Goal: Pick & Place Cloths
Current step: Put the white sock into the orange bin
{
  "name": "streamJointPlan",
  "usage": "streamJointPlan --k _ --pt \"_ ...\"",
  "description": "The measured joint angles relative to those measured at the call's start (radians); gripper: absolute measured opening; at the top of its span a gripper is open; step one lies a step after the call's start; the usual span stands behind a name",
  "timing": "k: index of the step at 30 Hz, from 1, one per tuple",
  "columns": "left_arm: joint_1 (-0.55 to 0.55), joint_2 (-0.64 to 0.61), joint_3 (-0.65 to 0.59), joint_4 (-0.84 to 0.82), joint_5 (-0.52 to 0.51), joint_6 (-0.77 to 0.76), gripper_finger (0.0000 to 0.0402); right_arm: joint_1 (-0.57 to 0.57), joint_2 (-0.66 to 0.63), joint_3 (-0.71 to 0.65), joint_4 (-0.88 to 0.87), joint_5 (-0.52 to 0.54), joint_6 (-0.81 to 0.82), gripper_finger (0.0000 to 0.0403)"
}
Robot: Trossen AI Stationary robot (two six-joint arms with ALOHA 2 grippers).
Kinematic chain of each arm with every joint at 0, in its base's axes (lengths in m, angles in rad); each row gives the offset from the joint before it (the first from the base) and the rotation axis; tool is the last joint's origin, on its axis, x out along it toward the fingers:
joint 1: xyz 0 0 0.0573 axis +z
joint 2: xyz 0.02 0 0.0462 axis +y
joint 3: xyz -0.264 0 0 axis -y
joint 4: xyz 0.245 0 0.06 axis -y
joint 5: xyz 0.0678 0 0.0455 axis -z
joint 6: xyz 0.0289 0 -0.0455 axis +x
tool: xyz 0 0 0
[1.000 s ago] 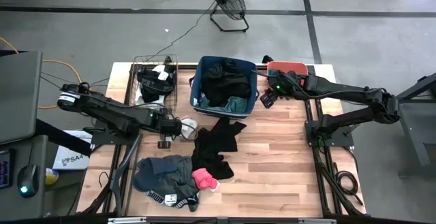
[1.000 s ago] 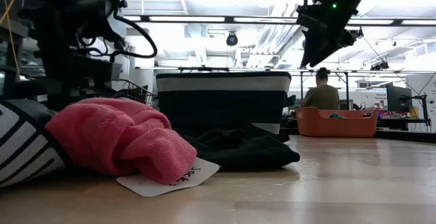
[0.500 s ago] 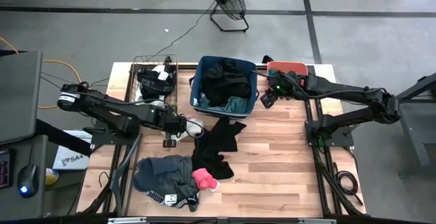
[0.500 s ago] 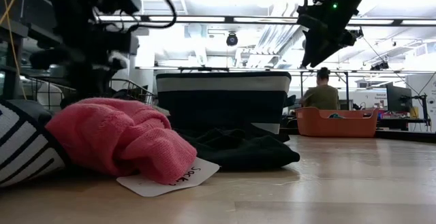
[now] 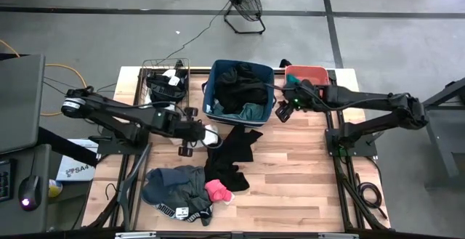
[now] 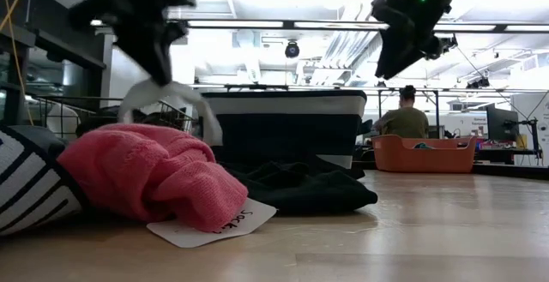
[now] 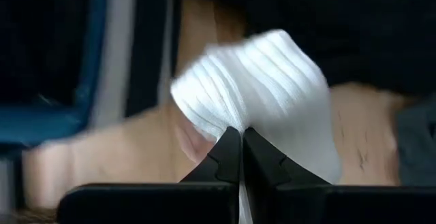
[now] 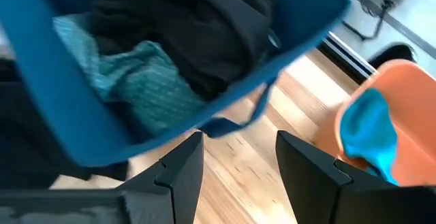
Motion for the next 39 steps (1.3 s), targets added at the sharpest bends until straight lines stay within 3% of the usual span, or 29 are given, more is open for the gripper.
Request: streamJointPlan --k 15,25,30,39 --pt "0.003 0.000 0.235 0.050 -0.265 0.209 0.0000 0.197 0.002 0.000 0.377 -0.117 -0.203 0.0174" --pt "0.003 -0.001 0.342 0.243 -0.326 0.410 0.0000 0.276 0.054 0.000 0.588 -0.128 -0.384 0.0174" --pt "0.003 -0.001 0.357 0.349 -0.329 0.469 0.0000 0.287 0.106 0.000 0.669 -0.128 -0.583 0.0174" --pt "0.004 -0.001 0.358 0.439 -0.347 0.485 0.0000 0.307 0.124 0.000 0.725 -0.076 -1.130 0.0174"
